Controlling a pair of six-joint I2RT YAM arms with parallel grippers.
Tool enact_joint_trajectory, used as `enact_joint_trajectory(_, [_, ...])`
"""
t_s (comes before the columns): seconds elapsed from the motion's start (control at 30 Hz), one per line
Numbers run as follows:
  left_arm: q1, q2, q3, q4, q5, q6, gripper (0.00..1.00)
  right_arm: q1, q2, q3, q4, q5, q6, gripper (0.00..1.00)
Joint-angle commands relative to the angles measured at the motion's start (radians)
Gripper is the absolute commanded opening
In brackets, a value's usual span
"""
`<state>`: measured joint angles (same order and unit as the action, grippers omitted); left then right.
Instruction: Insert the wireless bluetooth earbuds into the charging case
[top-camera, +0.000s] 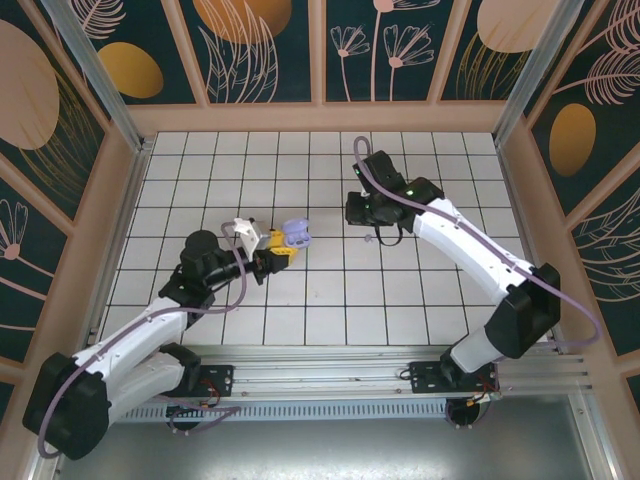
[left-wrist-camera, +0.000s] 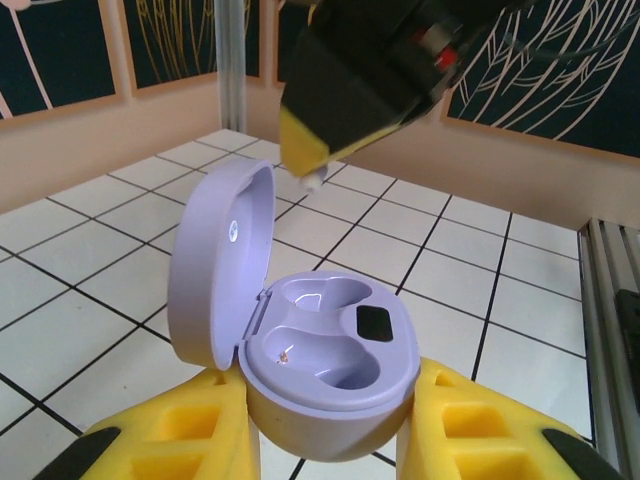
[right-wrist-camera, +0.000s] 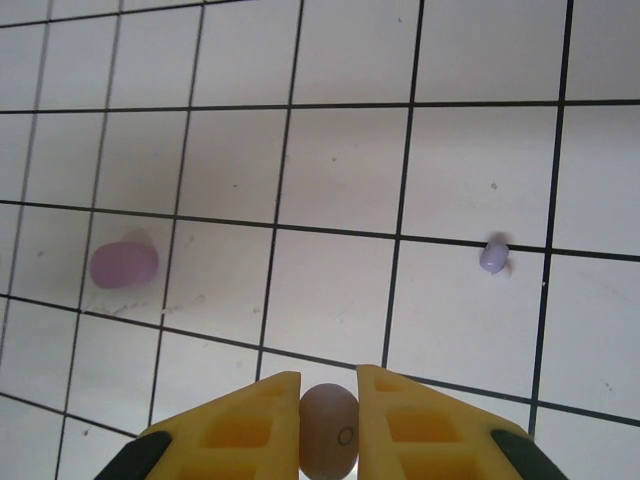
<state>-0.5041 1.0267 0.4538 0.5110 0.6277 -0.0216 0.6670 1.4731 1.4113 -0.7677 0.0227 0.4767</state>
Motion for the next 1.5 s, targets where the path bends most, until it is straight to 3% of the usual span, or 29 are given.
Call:
enact_joint_trajectory(0.0, [-0.009, 0.049, 0.056, 0.095, 0.013, -0.006, 0.12, 0.032, -0.053, 0.014, -0.039, 0.002, -0.010, 0.17])
enact_joint_trajectory(0.3, [-0.017, 0.137, 0.091, 0.157, 0.027, -0.005, 0.11, 0.121, -0.106, 0.053, -0.016, 0.005, 0.038, 0.16])
enact_joint_trajectory(0.6, [-0.023, 0.139, 0.085, 0.166, 0.028, -0.001, 0.11, 0.230, -0.030, 0.123, 0.028, 0.016, 0.053, 0.16])
enact_joint_trajectory(1.47, [-0.027, 0.111, 0.074, 0.139, 0.023, 0.013, 0.11, 0.284, 0.112, 0.213, -0.004, 0.034, 0.026, 0.16])
